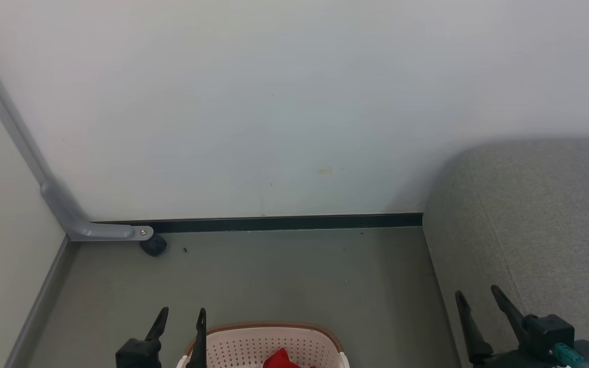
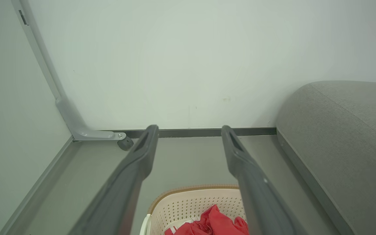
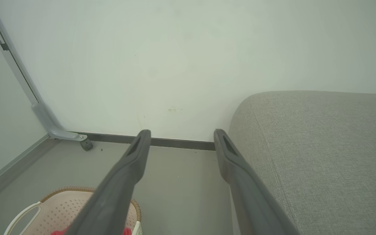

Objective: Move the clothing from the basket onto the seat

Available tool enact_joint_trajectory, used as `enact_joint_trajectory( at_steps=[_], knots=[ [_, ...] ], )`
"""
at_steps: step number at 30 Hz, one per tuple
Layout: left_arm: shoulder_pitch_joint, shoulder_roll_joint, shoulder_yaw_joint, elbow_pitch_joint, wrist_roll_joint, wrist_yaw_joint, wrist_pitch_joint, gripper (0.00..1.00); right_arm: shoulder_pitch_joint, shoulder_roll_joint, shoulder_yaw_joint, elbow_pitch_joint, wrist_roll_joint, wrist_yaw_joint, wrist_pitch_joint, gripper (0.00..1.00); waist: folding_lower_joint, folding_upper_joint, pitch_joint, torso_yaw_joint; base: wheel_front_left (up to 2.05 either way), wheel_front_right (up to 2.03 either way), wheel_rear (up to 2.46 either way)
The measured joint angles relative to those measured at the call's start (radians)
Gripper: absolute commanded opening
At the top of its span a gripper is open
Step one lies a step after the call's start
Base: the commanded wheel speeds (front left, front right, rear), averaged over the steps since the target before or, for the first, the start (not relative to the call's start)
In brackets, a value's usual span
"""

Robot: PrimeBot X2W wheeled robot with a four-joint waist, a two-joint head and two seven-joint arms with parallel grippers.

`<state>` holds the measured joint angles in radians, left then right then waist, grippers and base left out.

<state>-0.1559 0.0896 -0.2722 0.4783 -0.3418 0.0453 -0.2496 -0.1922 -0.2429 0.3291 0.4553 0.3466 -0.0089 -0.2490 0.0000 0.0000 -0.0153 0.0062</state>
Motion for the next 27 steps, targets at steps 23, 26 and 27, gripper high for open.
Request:
enact_joint_trajectory(
  at_steps=[23, 26, 27],
  knots=[
    [-0.104, -0.041, -0.099, 0.188, -0.001, -0.029, 0.016, 1.00, -0.107, 0.003, -0.028, -0.133, -0.025, 0.010, 0.000, 1.00, 0.0001, 0.0001, 0.175, -0.043, 0.00, 0.00, 0.00],
    [-0.136, -0.044, -0.109, 0.227, -0.002, -0.030, 0.037, 1.00, -0.136, 0.005, -0.033, -0.158, -0.030, 0.010, 0.000, 1.00, 0.0001, 0.0001, 0.213, -0.051, 0.00, 0.00, 0.00],
    [-0.149, -0.044, -0.117, 0.242, -0.002, -0.035, 0.044, 1.00, -0.148, 0.005, -0.036, -0.165, -0.030, 0.010, 0.000, 1.00, 0.0001, 0.0001, 0.227, -0.054, 0.00, 0.00, 0.00]
  ],
)
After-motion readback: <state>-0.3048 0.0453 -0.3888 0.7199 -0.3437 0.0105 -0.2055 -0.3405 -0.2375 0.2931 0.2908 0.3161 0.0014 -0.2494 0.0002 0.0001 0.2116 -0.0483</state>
